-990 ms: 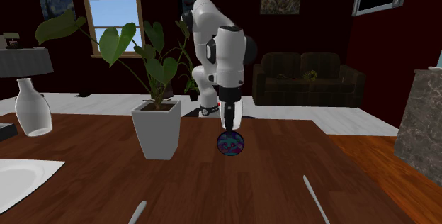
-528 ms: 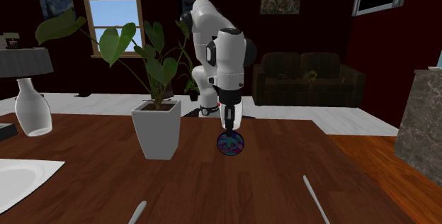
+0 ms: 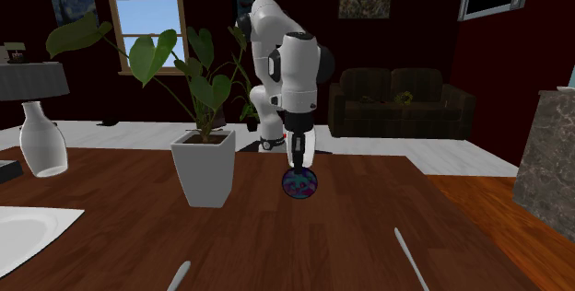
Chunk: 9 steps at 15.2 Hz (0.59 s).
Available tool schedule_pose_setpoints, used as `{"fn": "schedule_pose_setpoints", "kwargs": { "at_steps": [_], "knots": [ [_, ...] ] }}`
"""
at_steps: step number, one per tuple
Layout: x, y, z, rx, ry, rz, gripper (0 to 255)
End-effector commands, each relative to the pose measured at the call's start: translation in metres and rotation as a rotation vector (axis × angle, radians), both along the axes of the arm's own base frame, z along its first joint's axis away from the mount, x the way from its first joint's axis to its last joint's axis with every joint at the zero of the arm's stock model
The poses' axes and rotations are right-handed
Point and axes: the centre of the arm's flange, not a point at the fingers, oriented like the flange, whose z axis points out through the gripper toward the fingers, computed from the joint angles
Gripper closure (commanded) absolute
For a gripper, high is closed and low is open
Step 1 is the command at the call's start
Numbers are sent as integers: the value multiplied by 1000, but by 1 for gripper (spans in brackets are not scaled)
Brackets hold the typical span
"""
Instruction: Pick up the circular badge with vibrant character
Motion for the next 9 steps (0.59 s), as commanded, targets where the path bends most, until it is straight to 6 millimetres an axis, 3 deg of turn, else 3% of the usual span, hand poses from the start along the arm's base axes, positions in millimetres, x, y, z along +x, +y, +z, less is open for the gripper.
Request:
{"fn": "schedule_pose_setpoints", "kwargs": {
  "at_steps": [1, 9],
  "knots": [
    [0, 0, 10, 0, 0, 0, 255],
    [0, 0, 52, 0, 0, 0, 255]
  ]
}}
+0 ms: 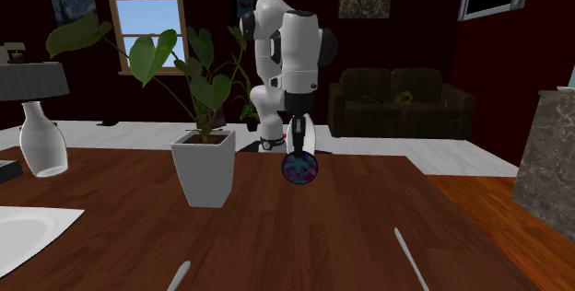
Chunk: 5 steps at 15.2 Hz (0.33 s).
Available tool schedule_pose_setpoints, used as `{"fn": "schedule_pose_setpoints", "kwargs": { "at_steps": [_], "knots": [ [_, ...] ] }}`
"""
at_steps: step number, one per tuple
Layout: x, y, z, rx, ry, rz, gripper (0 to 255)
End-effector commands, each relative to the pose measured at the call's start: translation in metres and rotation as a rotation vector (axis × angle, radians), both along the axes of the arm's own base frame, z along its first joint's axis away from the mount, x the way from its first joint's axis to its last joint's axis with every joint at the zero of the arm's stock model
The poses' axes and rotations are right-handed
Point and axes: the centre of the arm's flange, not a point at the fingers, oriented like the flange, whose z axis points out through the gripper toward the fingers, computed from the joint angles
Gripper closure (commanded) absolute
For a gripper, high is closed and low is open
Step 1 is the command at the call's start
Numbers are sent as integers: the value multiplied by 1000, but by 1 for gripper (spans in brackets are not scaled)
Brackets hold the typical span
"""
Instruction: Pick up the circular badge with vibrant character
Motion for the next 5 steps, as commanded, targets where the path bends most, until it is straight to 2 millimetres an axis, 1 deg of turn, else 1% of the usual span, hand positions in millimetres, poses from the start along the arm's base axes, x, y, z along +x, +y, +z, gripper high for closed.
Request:
{"fn": "schedule_pose_setpoints", "kwargs": {
  "at_steps": [1, 3, 5],
  "knots": [
    [0, 0, 11, 0, 0, 0, 255],
    [0, 0, 21, 0, 0, 0, 255],
    [0, 0, 22, 0, 0, 0, 255]
  ]
}}
